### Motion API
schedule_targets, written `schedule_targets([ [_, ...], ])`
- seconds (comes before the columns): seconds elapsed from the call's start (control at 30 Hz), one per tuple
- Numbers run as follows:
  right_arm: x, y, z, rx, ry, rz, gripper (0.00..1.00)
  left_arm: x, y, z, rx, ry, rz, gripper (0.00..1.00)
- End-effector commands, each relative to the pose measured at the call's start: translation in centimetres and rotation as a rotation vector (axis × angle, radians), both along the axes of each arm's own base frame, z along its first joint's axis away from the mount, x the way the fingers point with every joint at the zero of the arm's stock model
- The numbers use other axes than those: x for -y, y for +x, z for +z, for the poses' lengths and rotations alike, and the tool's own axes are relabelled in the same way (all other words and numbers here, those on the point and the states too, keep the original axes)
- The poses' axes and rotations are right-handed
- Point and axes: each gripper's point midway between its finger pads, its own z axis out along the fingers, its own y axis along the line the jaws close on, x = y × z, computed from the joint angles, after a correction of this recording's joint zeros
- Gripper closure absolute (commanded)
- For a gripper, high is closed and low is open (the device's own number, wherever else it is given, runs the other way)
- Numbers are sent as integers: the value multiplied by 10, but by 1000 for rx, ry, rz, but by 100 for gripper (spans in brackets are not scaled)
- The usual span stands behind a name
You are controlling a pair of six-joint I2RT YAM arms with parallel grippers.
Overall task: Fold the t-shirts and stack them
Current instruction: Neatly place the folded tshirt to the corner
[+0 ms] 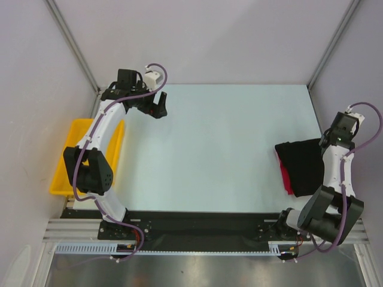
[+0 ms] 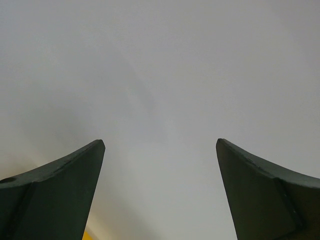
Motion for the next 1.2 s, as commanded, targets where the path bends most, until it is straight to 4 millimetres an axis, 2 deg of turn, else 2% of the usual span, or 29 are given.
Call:
schedule_targets([
  [0.0, -11, 35, -22, 123, 127, 42, 100, -9, 0, 32, 79, 22, 16, 0],
  [0.03, -9, 40, -25, 129, 129, 36, 100, -10, 0, 31, 79, 29, 20, 0],
  [0.07, -5, 42, -36, 106, 138, 23, 100, -13, -1, 30, 78, 40, 33, 0],
  [0.2, 14, 56, -48, 118, 95, -29, 100, -22, -5, 28, 102, 80, 52, 0],
  [0.27, 23, 54, -65, 75, 89, -85, 100, -27, -6, 25, 100, 104, 63, 0],
  [0.37, 28, 51, -83, 17, 94, -122, 100, -31, -9, 23, 95, 129, 63, 0],
  [0.4, 28, 49, -95, -17, 106, -127, 100, -32, -10, 22, 88, 137, 66, 0],
  [0.47, 33, 48, -94, -31, 91, -157, 100, -35, -12, 23, 90, 150, 66, 0],
  [0.57, 42, 45, -77, -7, 42, -205, 100, -38, -14, 29, 108, 165, 69, 0],
  [0.63, 49, 48, -55, 35, 7, -228, 100, -38, -17, 32, 117, 166, 68, 0],
  [0.67, 52, 48, -45, 46, -12, -244, 92, -38, -18, 33, 120, 168, 66, 0],
  [0.77, 53, 53, -19, 91, -37, -234, 77, -39, -23, 36, 129, 167, 61, 0],
  [0.8, 52, 53, -14, 91, -45, -231, 66, -39, -26, 37, 136, 167, 61, 0],
  [0.83, 52, 53, -4, 105, -57, -231, 60, -40, -28, 38, 141, 171, 59, 0],
  [0.87, 50, 50, 8, 118, -66, -230, 49, -41, -32, 40, 144, 171, 59, 0],
  [0.93, 41, 52, 26, 155, -76, -198, 40, -42, -37, 41, 153, 178, 55, 0],
  [0.97, 34, 53, 33, 174, -68, -168, 32, -44, -38, 42, 159, 186, 60, 0],
  [1.0, 24, 50, 52, 220, -70, -143, 18, -46, -43, 44, 165, 190, 66, 0],
  [1.03, 11, 52, 58, 241, -58, -105, 1, -48, -46, 46, 174, 196, 67, 0],
  [1.07, -2, 54, 62, 265, -32, -64, 0, -50, -51, 42, 172, 204, 72, 0],
  [1.1, -16, 47, 80, 313, -25, -34, 0, -51, -57, 50, 197, 203, 76, 0],
  [1.13, -35, 49, 84, 335, -10, 20, 0, -53, -61, 52, 209, 206, 76, 0],
  [1.17, -52, 48, 79, 348, 20, 79, 0, -54, -64, 54, 224, 209, 79, 0],
])
